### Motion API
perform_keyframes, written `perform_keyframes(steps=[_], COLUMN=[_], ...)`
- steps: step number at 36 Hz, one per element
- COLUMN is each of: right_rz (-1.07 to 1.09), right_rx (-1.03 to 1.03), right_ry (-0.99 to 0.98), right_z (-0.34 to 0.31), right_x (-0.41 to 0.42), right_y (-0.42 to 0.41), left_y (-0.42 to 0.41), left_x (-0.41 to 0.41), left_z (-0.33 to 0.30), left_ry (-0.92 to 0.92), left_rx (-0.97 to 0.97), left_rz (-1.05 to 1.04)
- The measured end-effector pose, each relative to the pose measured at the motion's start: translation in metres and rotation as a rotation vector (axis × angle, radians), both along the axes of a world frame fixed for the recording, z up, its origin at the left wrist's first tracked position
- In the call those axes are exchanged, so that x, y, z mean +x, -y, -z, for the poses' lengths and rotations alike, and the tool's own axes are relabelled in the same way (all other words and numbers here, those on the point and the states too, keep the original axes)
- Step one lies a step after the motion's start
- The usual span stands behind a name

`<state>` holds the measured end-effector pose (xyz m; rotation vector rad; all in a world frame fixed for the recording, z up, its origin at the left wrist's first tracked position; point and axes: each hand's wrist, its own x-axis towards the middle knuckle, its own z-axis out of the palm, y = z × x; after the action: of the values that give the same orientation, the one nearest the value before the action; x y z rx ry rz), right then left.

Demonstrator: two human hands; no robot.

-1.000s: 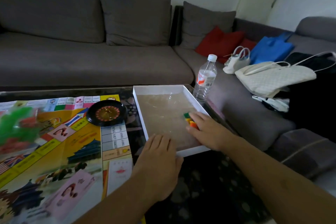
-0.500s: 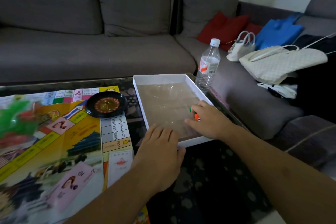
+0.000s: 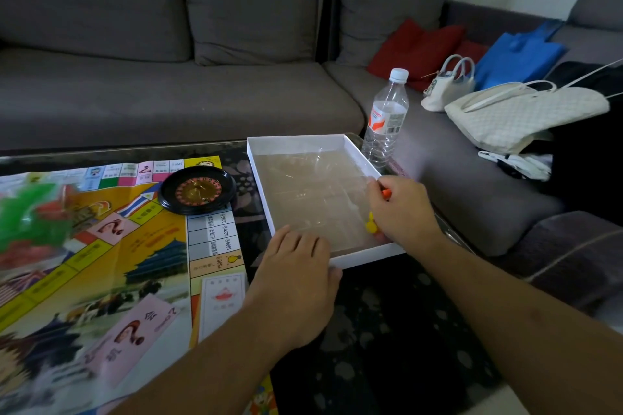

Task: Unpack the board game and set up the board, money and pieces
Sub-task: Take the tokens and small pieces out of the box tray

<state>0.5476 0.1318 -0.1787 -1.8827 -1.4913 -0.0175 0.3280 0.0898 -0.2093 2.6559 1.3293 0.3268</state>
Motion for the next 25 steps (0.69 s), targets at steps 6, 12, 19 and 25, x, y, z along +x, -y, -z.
perform_keyframes(steps=[6, 12, 19, 25], right_rz=[0.101, -0.183, -0.419, -0.424], right_rx=[0.141, 0.139, 0.018, -0.028], right_ry=[-0.346, -0.368, 0.290, 0.343], right_z=[-0.017, -0.020, 0.041, 0.035], right_x=[0.004, -0.021, -0.042, -0.041], right_y=[-0.002, 0.055, 0.116, 0.117], left_y=[-0.002, 0.000, -0.004, -0.001], left_x=[0.000, -0.003, -0.002, 0.001], left_z=[0.003, 0.001, 0.001, -0.001], left_ry=[0.001, 0.011, -0.015, -0.018], left_rx=[0.013, 0.009, 0.046, 0.028], left_rz=[0.002, 0.020, 0.042, 0.015])
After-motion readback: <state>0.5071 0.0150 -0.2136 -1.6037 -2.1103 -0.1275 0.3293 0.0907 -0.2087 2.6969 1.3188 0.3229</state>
